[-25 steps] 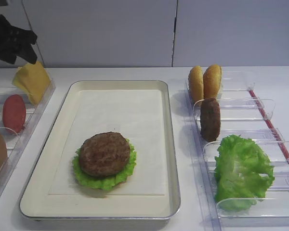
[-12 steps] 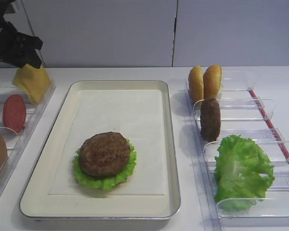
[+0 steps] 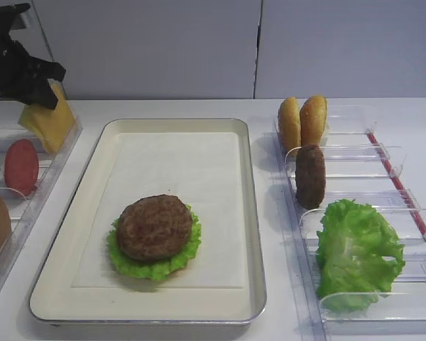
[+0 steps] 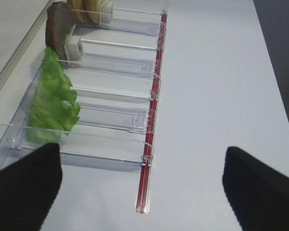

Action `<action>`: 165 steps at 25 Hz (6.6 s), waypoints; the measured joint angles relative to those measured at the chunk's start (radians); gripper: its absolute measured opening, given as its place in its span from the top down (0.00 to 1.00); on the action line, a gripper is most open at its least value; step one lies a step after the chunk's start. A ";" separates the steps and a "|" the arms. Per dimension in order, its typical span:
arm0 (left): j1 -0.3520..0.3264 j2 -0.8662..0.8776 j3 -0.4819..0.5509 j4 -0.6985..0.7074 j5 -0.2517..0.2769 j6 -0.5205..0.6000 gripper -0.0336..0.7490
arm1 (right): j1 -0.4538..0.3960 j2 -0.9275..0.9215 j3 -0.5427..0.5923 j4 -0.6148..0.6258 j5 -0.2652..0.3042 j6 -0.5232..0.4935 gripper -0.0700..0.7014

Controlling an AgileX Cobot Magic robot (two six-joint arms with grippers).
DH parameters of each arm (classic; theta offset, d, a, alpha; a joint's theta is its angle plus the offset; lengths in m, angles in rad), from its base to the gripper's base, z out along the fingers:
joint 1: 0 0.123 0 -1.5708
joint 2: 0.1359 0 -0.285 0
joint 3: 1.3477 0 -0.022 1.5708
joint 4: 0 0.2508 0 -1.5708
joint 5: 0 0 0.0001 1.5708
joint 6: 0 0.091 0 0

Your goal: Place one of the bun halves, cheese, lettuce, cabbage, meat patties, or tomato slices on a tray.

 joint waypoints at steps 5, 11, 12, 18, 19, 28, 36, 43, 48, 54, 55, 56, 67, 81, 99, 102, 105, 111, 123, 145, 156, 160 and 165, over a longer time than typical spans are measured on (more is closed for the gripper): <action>0.000 0.019 0.000 0.000 0.000 0.002 0.94 | 0.000 0.000 0.000 0.000 0.000 0.000 0.01; 0.000 0.017 -0.033 -0.002 0.027 0.002 0.94 | 0.000 0.000 0.000 0.000 0.000 0.000 0.01; 0.000 0.015 -0.034 -0.002 0.032 0.002 0.94 | 0.000 0.000 0.000 0.000 0.000 0.000 0.01; 0.000 -0.083 -0.040 -0.009 0.072 -0.011 0.94 | 0.000 0.000 0.000 0.000 0.000 0.000 0.01; 0.000 -0.111 -0.040 -0.011 0.078 -0.023 0.94 | 0.000 0.000 0.000 0.000 0.000 0.000 0.01; -0.048 -0.335 -0.003 -0.054 0.153 -0.067 0.94 | 0.000 0.000 0.000 0.000 0.000 0.000 0.01; -0.164 -0.636 0.390 -0.179 0.023 -0.098 0.94 | 0.000 0.000 0.000 0.000 0.000 0.000 0.01; -0.262 -0.845 0.735 -0.431 -0.099 -0.054 0.94 | 0.000 0.000 0.000 0.000 0.000 0.000 0.01; -0.391 -0.877 0.941 -0.810 -0.246 0.153 0.94 | 0.000 0.000 0.000 0.000 0.000 0.000 0.01; -0.524 -0.869 1.074 -1.260 -0.438 0.485 0.94 | 0.000 0.000 0.000 0.000 0.000 0.000 0.01; -0.529 -0.863 1.081 -1.290 -0.446 0.507 0.94 | 0.000 0.000 0.000 0.000 0.000 0.000 0.01; -0.531 -0.848 1.086 -1.310 -0.450 0.522 0.94 | 0.000 0.000 0.000 0.000 0.000 0.000 0.01; -0.533 -0.667 1.086 -1.341 -0.442 0.548 0.94 | 0.000 0.000 0.000 0.000 0.000 0.000 0.01; -0.534 -0.656 1.086 -1.343 -0.526 0.618 0.94 | 0.000 0.000 0.000 0.000 0.000 0.000 0.01; -0.534 -0.656 1.086 -1.344 -0.544 0.760 0.86 | 0.000 0.000 0.000 0.000 0.000 0.000 0.01; -0.534 -0.656 1.086 -1.344 -0.544 0.777 0.72 | 0.000 0.000 0.000 0.000 0.000 0.000 0.01; -0.534 -0.656 1.086 -1.344 -0.544 0.801 0.51 | 0.000 0.000 0.000 0.000 0.000 0.000 0.01; -0.534 -0.656 1.086 -1.344 -0.582 0.857 0.33 | 0.000 0.000 0.000 0.000 0.000 0.000 0.01; -0.519 -0.656 1.062 -1.346 -0.668 1.092 0.32 | 0.000 0.000 0.000 0.000 0.000 0.000 0.01; -0.280 -0.653 0.881 -0.655 -0.639 1.175 0.32 | 0.000 0.000 0.000 0.000 0.000 0.002 0.01; -0.080 -0.653 0.740 -0.553 -0.613 1.130 0.35 | 0.000 0.000 0.000 0.000 0.000 0.002 0.01; -0.068 -0.653 0.725 -0.551 -0.586 1.066 0.35 | 0.000 0.000 0.000 0.000 0.000 0.002 0.01; -0.068 -0.653 0.724 -0.548 -0.545 1.031 0.35 | 0.000 0.000 0.000 0.000 0.000 0.002 0.01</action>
